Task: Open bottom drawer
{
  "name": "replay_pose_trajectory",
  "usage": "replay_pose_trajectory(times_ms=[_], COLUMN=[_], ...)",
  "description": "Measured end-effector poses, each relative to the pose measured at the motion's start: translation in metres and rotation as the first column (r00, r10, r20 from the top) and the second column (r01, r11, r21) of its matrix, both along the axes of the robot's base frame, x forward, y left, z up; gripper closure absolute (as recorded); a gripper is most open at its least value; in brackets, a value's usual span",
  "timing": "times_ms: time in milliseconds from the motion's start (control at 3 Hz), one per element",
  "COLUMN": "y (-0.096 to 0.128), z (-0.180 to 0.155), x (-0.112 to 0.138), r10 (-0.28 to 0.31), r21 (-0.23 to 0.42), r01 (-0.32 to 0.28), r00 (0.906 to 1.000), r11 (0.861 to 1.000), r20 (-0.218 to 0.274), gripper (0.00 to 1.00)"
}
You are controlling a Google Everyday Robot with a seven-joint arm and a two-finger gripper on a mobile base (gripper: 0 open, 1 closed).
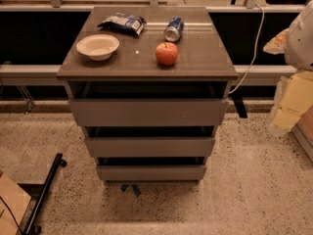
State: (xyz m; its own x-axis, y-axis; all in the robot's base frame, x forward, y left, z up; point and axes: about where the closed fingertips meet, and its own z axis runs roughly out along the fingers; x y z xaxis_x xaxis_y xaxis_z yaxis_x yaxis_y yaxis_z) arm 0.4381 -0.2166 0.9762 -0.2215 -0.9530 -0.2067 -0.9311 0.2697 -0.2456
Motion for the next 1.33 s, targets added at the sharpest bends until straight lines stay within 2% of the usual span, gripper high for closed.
replay_pose_trajectory(times_ms=[333,667,1000,1333], y=[0.0,0.0,0.0,-0.003], z=[-0.015,-0.017,-0.022,-0.053], x=[0.001,0.003,0.001,0.008], r10=[-0.011,-0.012,-0.015,-0.033], r21=[0.01,0.01,-0.028,-0.032], r01=[0.01,0.012,0.016,0.034], r00=[0.9997,0.9994,0.999,0.9978], r11=[1.0,1.0,0.999,0.999], r20=[0.024,0.031,0.042,0.057], gripper=[0.0,0.0,0.0,0.0])
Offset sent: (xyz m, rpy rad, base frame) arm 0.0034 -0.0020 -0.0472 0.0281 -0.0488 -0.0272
